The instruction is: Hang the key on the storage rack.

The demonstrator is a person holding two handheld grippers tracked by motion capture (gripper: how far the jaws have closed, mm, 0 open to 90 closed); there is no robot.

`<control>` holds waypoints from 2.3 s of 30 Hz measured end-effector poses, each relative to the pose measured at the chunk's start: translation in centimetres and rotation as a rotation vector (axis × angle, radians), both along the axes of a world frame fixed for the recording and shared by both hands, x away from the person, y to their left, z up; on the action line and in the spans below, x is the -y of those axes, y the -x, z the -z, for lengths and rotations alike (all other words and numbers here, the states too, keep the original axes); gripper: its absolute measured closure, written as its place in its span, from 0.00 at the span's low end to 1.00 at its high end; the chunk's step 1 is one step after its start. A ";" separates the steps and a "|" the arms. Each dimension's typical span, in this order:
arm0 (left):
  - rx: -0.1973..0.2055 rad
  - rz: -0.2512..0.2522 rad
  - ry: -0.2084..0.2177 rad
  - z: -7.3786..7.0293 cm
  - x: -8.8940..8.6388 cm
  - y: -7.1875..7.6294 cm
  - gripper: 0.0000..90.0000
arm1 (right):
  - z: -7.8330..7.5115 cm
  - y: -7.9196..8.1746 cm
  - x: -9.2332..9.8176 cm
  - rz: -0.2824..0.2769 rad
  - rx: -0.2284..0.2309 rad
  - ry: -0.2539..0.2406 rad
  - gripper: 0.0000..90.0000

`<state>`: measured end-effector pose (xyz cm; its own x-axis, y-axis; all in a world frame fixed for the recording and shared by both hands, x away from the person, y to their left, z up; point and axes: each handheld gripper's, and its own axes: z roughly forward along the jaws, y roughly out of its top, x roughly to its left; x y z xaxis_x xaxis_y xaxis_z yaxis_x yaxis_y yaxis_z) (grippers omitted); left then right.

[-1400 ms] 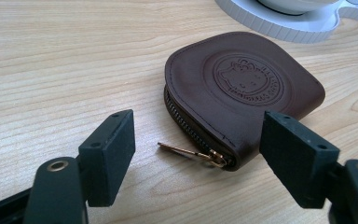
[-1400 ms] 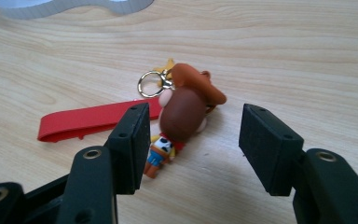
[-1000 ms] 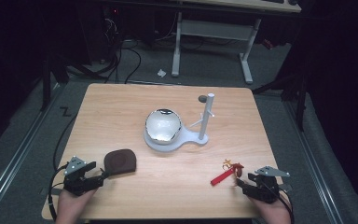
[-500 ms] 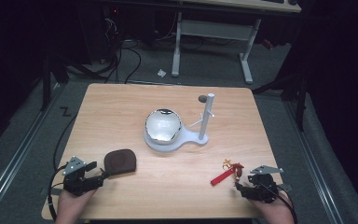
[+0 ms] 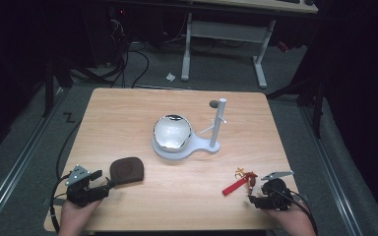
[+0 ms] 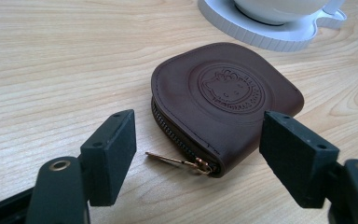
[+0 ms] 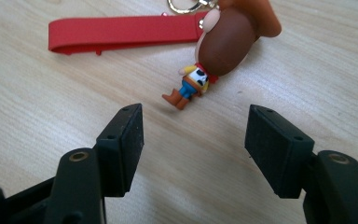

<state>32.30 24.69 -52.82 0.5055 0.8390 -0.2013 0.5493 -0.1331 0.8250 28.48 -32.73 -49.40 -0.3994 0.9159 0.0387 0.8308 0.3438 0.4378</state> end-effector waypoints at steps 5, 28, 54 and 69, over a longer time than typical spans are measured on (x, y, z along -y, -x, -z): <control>-0.004 0.004 0.000 0.0 0.0 0.0 0.32 | -0.1 -0.3 -0.5 -0.026 -0.057 0.028 0.41; 0.008 0.019 0.003 0.0 -0.2 -0.2 0.33 | -1.2 -5.6 -2.5 0.036 -0.177 0.134 0.50; -0.006 0.033 0.000 0.2 0.1 -0.3 0.33 | -0.9 -5.6 0.0 0.035 -0.176 0.194 0.75; -0.016 0.039 0.001 0.3 0.0 -0.4 0.33 | -0.9 -7.5 -0.5 0.035 -0.148 0.205 0.66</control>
<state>32.73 24.67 -53.17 0.5342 0.8186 -0.2110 0.5571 -0.1532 0.8162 35.94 -32.25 -48.46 -0.3713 0.9238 -0.0932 0.8936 0.3828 0.2346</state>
